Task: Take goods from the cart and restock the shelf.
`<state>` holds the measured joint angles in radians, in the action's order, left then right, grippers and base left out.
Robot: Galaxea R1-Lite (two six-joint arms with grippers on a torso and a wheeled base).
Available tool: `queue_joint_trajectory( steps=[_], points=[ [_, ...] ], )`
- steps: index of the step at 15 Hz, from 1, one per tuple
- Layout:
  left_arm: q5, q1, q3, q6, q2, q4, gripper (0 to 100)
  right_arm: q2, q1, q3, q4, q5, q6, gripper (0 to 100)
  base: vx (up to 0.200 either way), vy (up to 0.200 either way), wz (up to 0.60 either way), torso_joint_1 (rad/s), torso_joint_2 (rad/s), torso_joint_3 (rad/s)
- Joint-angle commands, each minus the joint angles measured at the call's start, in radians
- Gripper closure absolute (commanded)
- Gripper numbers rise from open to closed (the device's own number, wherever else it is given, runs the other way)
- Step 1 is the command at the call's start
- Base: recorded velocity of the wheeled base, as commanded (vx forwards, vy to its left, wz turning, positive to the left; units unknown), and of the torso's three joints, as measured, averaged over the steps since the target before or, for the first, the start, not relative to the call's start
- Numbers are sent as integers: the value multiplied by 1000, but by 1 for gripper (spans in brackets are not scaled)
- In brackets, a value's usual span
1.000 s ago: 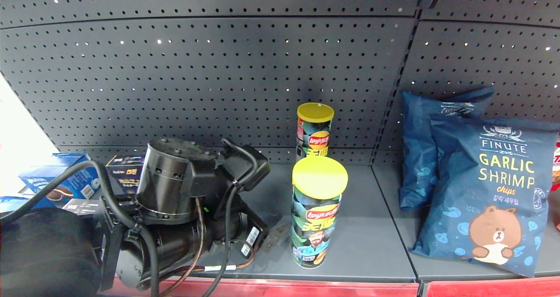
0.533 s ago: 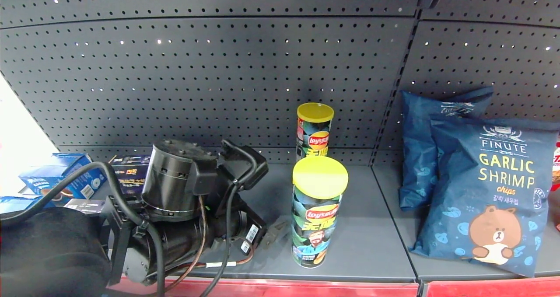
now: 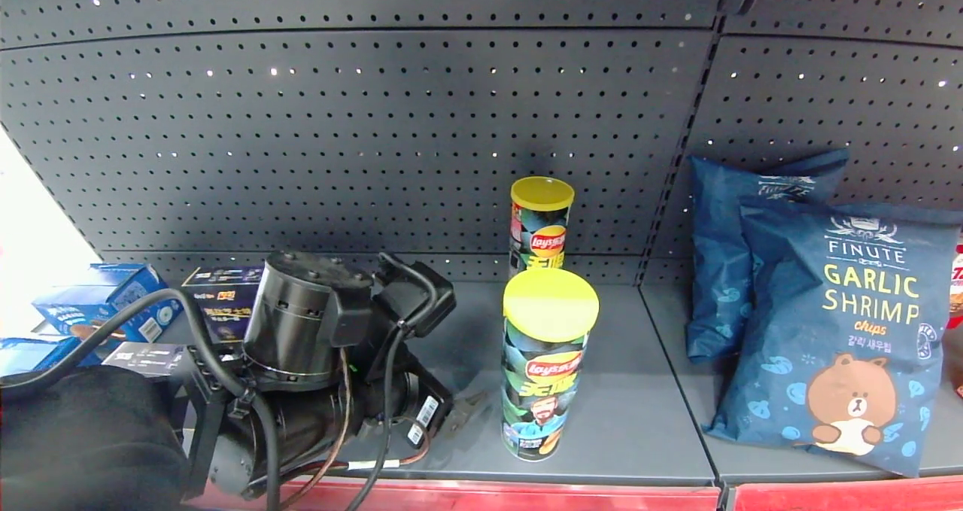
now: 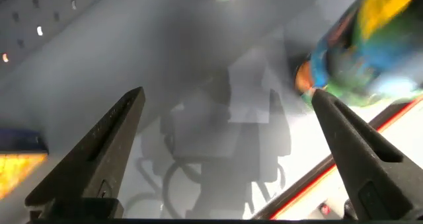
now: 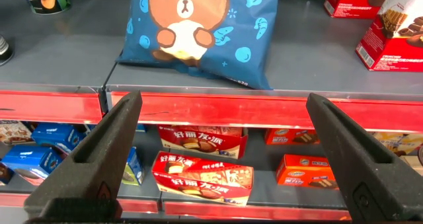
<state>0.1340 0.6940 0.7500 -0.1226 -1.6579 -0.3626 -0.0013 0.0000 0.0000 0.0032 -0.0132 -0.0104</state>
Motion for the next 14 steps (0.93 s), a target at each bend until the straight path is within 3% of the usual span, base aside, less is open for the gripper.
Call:
queue_joint_trajectory(
  steps=[1, 5, 10, 12, 13, 14],
  points=[
    [2, -30, -14, -2, 33, -1, 0, 1, 0, 0, 0, -1, 0, 0, 0, 0, 0, 0, 0, 0],
    [4, -102, -27, -2, 239, 17, 0, 1, 0, 0, 0, -1, 0, 0, 0, 0, 0, 0, 0, 0],
    [38, -174, -259, -6, 635, -3, 0, 1, 0, 0, 0, -1, 0, 0, 0, 0, 0, 0, 0, 0],
    [35, -263, -324, -3, 742, -1, 0, 1, 0, 0, 0, -1, 0, 0, 0, 0, 0, 0, 0, 0],
    [30, -352, -397, -5, 816, -1, 0, 1, 0, 0, 0, -1, 0, 0, 0, 0, 0, 0, 0, 0],
    [30, -403, -436, -6, 853, -3, 0, 1, 0, 0, 0, -1, 0, 0, 0, 0, 0, 0, 0, 0]
  ],
)
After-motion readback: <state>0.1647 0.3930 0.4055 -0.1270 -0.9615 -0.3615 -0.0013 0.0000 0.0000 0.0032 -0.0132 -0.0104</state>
